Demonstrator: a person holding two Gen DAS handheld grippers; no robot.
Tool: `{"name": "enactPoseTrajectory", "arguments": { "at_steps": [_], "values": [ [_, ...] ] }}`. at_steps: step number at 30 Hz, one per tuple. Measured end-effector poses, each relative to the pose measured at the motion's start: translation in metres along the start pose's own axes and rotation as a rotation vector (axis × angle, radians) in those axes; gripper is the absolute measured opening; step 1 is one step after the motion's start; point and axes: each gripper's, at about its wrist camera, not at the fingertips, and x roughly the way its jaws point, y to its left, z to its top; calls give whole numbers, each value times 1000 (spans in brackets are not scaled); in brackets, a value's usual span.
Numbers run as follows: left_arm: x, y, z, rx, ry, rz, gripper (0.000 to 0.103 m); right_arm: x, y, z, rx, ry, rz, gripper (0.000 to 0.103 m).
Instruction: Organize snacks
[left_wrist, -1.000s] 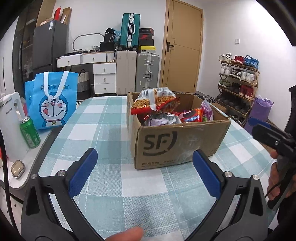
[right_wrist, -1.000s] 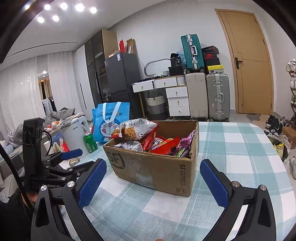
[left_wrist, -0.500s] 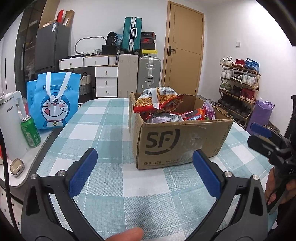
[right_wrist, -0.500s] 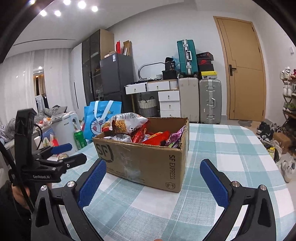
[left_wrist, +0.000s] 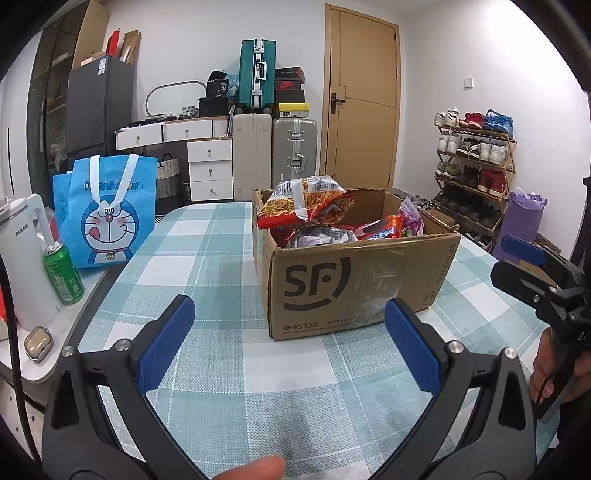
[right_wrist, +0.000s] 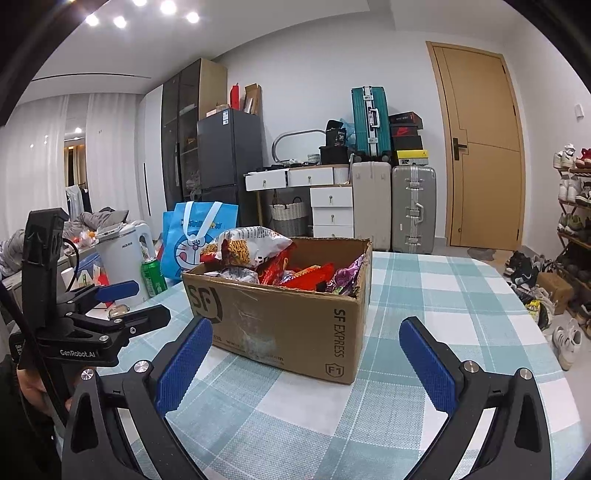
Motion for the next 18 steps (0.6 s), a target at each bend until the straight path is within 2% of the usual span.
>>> {"name": "enactPoseTrajectory", "arguments": {
  "at_steps": [18],
  "values": [
    [-2, -3, -1, 9, -5, 2, 103, 1, -2, 0, 10, -1, 2, 103]
  ]
}}
